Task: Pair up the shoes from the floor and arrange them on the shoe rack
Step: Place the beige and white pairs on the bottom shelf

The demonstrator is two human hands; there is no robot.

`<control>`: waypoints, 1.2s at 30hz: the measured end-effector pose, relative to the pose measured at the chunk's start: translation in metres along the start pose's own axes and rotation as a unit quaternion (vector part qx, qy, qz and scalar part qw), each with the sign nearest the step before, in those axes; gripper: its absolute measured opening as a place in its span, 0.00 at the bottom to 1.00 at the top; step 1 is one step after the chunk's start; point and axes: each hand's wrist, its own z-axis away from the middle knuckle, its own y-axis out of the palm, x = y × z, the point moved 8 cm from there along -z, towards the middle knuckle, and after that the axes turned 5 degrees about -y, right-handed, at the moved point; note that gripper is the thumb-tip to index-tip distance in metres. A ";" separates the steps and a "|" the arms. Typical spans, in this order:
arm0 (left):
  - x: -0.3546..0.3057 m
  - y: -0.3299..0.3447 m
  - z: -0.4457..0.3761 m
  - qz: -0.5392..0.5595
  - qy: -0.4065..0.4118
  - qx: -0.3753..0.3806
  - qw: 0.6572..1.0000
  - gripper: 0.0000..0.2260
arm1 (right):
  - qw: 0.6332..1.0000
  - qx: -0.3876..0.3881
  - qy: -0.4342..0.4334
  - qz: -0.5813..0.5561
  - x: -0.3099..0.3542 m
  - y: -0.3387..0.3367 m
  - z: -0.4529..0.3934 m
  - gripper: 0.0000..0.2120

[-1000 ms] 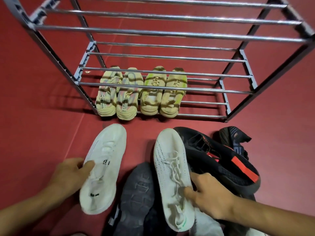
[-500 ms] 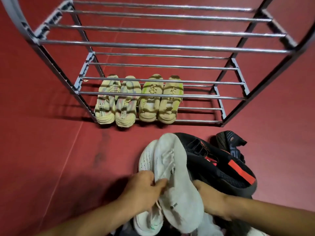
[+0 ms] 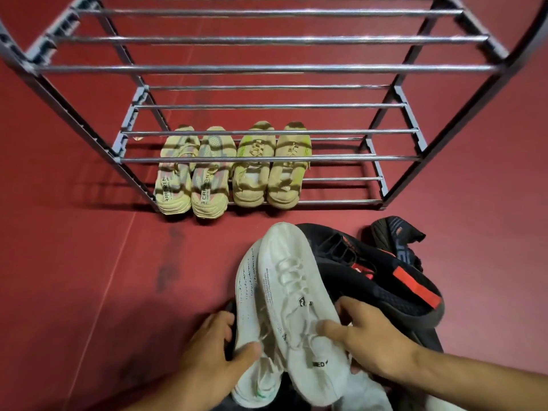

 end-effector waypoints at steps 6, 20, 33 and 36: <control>-0.024 -0.037 0.023 0.195 -0.022 -0.020 0.980 0.27 | 0.972 -0.061 -0.215 0.070 0.056 -0.004 0.031 0.06; 0.071 -0.043 -0.025 0.275 -0.133 -0.003 0.952 0.11 | 0.976 0.126 0.005 0.177 0.019 0.056 -0.040 0.25; 0.065 -0.066 -0.001 0.157 -0.111 -0.070 0.979 0.08 | 0.993 0.048 -0.102 0.022 0.024 0.067 -0.031 0.11; 0.049 -0.076 0.009 0.138 -0.062 -0.125 0.981 0.17 | 0.986 0.018 -0.144 0.077 0.031 0.055 -0.024 0.13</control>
